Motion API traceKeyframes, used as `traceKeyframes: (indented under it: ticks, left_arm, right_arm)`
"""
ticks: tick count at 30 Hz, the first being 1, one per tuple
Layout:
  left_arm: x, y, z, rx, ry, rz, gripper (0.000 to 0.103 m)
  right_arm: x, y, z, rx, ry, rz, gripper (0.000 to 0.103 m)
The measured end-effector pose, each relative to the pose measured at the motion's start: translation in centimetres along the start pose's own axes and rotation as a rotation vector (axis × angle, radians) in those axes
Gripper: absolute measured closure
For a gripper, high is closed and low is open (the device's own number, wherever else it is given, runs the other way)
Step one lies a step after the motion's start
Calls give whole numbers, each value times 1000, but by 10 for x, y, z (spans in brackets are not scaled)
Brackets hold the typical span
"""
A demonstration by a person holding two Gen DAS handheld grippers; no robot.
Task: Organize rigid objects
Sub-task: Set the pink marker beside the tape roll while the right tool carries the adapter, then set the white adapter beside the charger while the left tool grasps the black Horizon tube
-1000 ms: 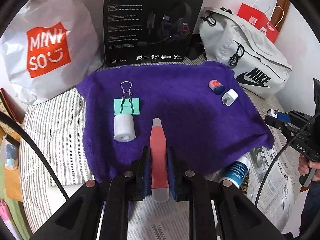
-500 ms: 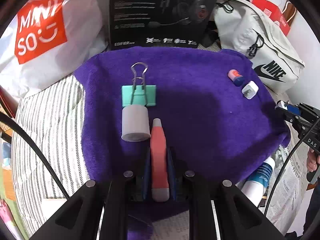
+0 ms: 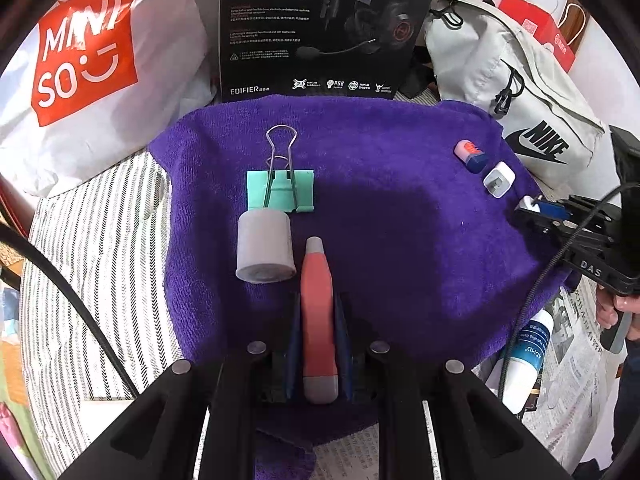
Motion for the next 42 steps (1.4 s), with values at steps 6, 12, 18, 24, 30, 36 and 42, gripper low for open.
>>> traceKeyframes:
  ticks: [6, 12, 18, 24, 30, 36, 42]
  left_arm:
    - [-3, 3, -2, 12, 23, -16, 79]
    - [-6, 19, -8, 4, 54, 7, 78]
    - [-12, 43, -17, -16, 55, 31, 70]
    - [-20, 60, -31, -31, 51, 39, 65]
    - [-34, 71, -46, -35, 30, 37, 63]
    - [-47, 79, -57, -35, 20, 30, 63]
    - [-78, 70, -75, -18, -15, -1, 63]
  right_arm:
    - [-3, -9, 1, 7, -32, 11, 79]
    - [-4, -9, 3, -8, -29, 19, 79]
    - [-2, -10, 2, -6, -28, 25, 79]
    - [-3, -7, -4, -10, -12, 19, 79]
    - [0, 1, -8, -21, -4, 9, 65]
    - [-4, 25, -16, -44, -34, -4, 55]
    - [-5, 53, -33, -38, -77, 15, 55]
Point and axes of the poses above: each gripper's, at about its wrist camera, not at the fingertips, and y roughly against the way its jaws point, x to its left, z to its top, the point moved 10 cm from there along -y, roughly the way its jaws point, and after that the axes turned 2 degrees about x, right-handed, at the moved point
